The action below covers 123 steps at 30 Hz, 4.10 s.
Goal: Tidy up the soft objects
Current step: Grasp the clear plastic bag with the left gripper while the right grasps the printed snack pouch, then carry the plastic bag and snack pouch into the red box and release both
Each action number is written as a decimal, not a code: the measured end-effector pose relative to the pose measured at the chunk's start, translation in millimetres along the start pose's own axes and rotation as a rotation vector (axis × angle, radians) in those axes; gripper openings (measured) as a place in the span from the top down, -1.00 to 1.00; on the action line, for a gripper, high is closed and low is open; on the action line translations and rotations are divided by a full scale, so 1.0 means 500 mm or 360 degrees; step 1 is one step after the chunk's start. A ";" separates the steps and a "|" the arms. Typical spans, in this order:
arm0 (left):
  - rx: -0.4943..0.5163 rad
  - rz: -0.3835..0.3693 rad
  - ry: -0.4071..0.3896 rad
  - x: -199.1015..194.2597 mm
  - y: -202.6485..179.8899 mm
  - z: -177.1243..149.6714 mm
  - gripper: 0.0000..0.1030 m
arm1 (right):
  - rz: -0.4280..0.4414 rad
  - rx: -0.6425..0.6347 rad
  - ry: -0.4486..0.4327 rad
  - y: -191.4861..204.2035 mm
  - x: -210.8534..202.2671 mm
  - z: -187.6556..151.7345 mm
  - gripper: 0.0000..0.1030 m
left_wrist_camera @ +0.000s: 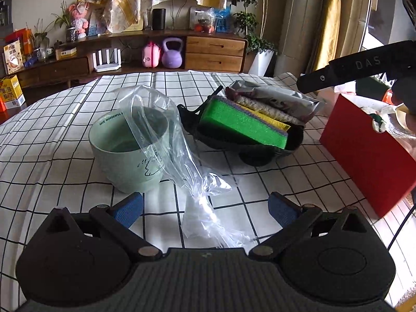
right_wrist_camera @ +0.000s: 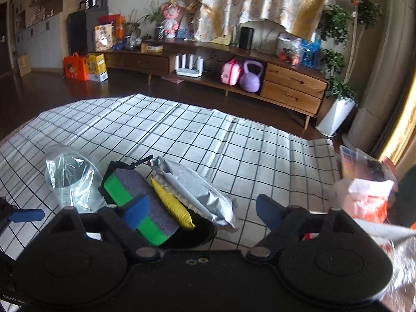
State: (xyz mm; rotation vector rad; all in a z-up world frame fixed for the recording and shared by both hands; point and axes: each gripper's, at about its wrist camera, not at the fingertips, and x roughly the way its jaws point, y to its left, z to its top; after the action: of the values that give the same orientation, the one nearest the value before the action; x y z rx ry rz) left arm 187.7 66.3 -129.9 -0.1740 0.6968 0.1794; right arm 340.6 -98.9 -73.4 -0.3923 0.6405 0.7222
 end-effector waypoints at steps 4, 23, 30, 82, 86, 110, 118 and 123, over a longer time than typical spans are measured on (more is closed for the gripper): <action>0.0002 -0.0005 -0.0004 0.029 -0.002 0.002 -0.99 | 0.0051 -0.0046 0.0045 -0.009 0.052 0.014 -0.48; -0.0024 0.0022 0.0035 0.100 0.002 0.005 -0.49 | 0.0234 -0.0050 0.0126 -0.033 0.154 0.015 0.06; 0.0007 0.0025 0.0046 0.106 -0.005 0.004 0.36 | 0.0249 0.0096 0.0070 -0.060 0.146 0.011 0.36; 0.0188 -0.0536 -0.0141 -0.171 -0.261 0.137 0.57 | -0.0283 0.0785 -0.0481 -0.192 -0.383 -0.179 0.76; 0.0244 -0.0608 -0.0105 -0.154 -0.325 0.161 0.57 | -0.0351 0.0849 -0.0506 -0.242 -0.402 -0.197 0.76; 0.0430 -0.0798 0.0136 0.050 -0.583 0.215 0.57 | -0.0465 0.1238 -0.0360 -0.443 -0.307 -0.282 0.75; 0.0421 -0.0769 0.0260 0.141 -0.602 0.203 0.57 | -0.0439 0.1298 -0.0286 -0.455 -0.242 -0.316 0.75; 0.0410 -0.0764 0.0338 0.180 -0.604 0.194 0.57 | -0.0419 0.1330 -0.0256 -0.458 -0.215 -0.336 0.76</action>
State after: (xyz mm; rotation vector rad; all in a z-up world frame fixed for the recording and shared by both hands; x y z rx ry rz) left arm 382.5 -195.9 -85.4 -0.1097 0.8619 -0.3920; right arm 374.7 -399.7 -101.0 0.3474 0.6651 0.1884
